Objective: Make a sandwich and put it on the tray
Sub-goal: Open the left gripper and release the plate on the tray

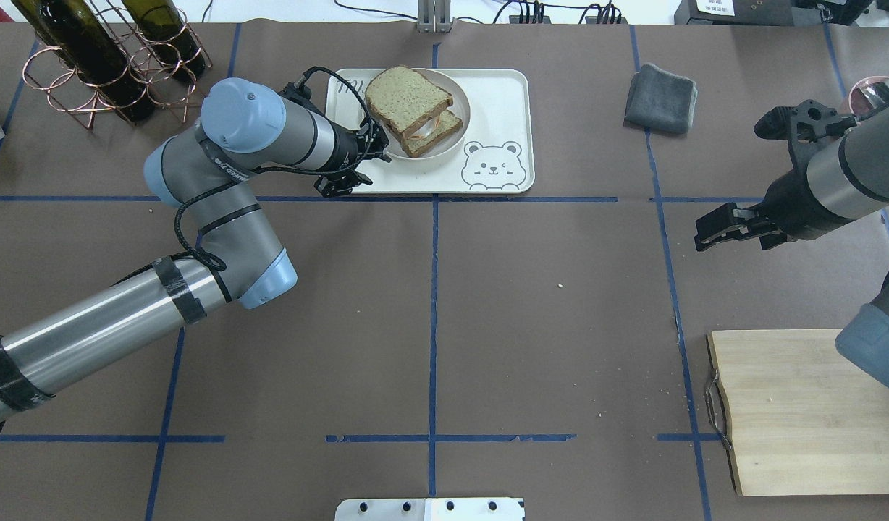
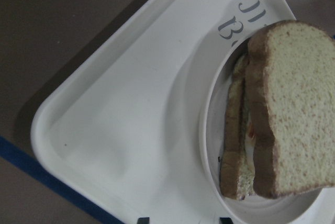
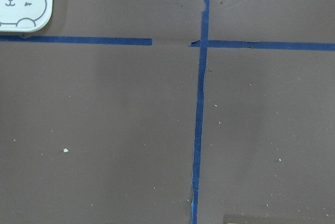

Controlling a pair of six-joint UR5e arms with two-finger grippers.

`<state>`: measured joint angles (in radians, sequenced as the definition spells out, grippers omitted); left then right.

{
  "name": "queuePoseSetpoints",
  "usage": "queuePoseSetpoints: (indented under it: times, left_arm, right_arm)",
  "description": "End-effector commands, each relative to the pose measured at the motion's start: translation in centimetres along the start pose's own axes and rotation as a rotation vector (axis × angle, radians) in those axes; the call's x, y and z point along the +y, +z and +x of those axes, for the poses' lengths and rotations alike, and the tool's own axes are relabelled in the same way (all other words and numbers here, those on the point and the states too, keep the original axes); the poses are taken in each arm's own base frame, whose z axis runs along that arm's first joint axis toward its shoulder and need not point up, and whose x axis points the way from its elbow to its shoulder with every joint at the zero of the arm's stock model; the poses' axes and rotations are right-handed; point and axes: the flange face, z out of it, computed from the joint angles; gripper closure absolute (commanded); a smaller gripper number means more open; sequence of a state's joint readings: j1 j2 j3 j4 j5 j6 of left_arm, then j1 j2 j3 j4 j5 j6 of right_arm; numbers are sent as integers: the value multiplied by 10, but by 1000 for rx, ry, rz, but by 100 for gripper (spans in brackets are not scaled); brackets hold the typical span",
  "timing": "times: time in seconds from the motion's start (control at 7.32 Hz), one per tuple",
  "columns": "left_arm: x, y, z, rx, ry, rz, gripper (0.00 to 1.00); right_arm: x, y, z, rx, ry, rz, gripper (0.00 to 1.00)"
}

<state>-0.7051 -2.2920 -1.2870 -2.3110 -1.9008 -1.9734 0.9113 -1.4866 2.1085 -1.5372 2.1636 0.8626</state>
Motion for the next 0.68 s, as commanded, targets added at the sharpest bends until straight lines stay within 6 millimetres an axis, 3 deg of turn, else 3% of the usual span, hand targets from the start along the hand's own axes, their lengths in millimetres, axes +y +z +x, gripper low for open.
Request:
queuePoseSetpoints:
  times: [0.0, 0.27, 0.55]
  left_arm:
    - [18, -67, -20, -74, 119, 0, 40]
    - [18, -131, -24, -162, 322, 41, 0]
    - [-27, -188, -45, -218, 500, 95, 0]
  right_arm:
    - [-8, -8, 22, 33, 10, 7, 0]
    - [-13, -17, 72, 93, -78, -3, 0]
    - [-35, -45, 142, 144, -135, -18, 0]
